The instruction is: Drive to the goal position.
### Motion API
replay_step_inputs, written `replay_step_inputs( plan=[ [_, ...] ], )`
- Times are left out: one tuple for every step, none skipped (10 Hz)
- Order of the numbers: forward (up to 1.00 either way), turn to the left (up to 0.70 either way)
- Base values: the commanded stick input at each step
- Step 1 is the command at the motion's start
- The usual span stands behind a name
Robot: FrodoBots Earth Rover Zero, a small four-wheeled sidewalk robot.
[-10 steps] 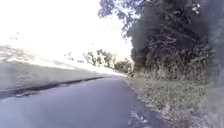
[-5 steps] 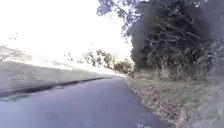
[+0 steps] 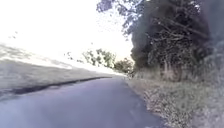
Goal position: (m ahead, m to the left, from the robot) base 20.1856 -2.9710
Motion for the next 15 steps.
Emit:
replay_step_inputs(
  plan=[
    [0.70, 0.00],
    [0.70, 0.00],
    [0.70, 0.00],
    [0.70, 0.00],
    [0.70, 0.00],
    [0.70, 0.00],
    [0.70, 0.00],
    [0.70, 0.00],
    [0.70, 0.00],
    [0.70, 0.00],
    [0.70, 0.00],
    [0.70, 0.00],
    [0.70, 0.00],
    [0.70, 0.00],
    [0.70, 0.00]
  ],
)
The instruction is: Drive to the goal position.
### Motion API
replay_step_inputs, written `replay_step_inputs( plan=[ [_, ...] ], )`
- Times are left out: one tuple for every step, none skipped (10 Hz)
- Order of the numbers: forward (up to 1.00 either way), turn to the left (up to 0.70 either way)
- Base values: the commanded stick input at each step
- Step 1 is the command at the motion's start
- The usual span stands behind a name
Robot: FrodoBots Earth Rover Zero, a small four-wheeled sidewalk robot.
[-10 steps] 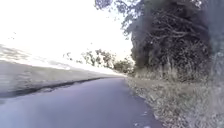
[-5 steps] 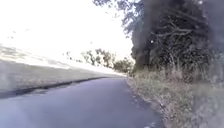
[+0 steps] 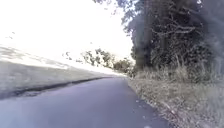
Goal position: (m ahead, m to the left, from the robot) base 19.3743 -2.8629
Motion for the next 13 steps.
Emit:
replay_step_inputs(
  plan=[
    [0.70, -0.04],
    [0.70, -0.13],
    [0.70, -0.14],
    [0.70, -0.12],
    [0.70, -0.03],
    [0.70, -0.06],
    [0.70, -0.13],
    [0.70, -0.05],
    [0.70, 0.00],
    [0.70, 0.00],
    [0.70, 0.00],
    [0.70, -0.02],
    [0.70, -0.11]
  ],
)
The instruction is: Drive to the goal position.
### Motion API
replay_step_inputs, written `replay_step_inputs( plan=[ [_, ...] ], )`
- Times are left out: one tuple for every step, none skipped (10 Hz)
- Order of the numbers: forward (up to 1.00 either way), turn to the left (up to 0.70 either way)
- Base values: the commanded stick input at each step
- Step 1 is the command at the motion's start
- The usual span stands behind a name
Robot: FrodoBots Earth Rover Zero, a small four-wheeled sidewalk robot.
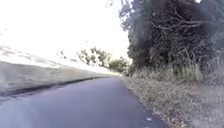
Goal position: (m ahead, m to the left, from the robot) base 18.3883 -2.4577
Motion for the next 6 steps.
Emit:
replay_step_inputs(
  plan=[
    [0.70, -0.14],
    [0.70, -0.14],
    [0.70, -0.14],
    [0.70, 0.00],
    [0.70, 0.00],
    [0.70, 0.00]
  ],
)
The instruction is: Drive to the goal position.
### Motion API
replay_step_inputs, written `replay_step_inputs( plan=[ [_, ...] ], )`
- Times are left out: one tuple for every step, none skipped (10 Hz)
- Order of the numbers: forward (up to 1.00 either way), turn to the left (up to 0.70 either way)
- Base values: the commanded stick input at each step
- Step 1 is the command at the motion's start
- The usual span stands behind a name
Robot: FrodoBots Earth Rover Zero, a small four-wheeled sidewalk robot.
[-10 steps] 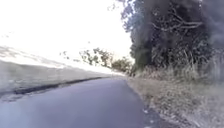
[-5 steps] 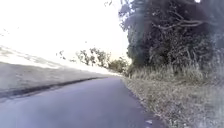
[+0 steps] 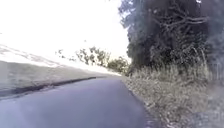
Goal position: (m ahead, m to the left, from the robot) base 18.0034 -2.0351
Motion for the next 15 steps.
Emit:
replay_step_inputs(
  plan=[
    [0.70, 0.00],
    [0.70, 0.00],
    [0.70, 0.00],
    [0.70, 0.00],
    [0.70, 0.00],
    [0.70, 0.00],
    [0.70, 0.00],
    [0.70, 0.00],
    [0.70, 0.00],
    [0.70, 0.00],
    [0.70, 0.00],
    [0.70, 0.00],
    [0.70, 0.00],
    [0.70, 0.00],
    [0.70, 0.00]
  ],
)
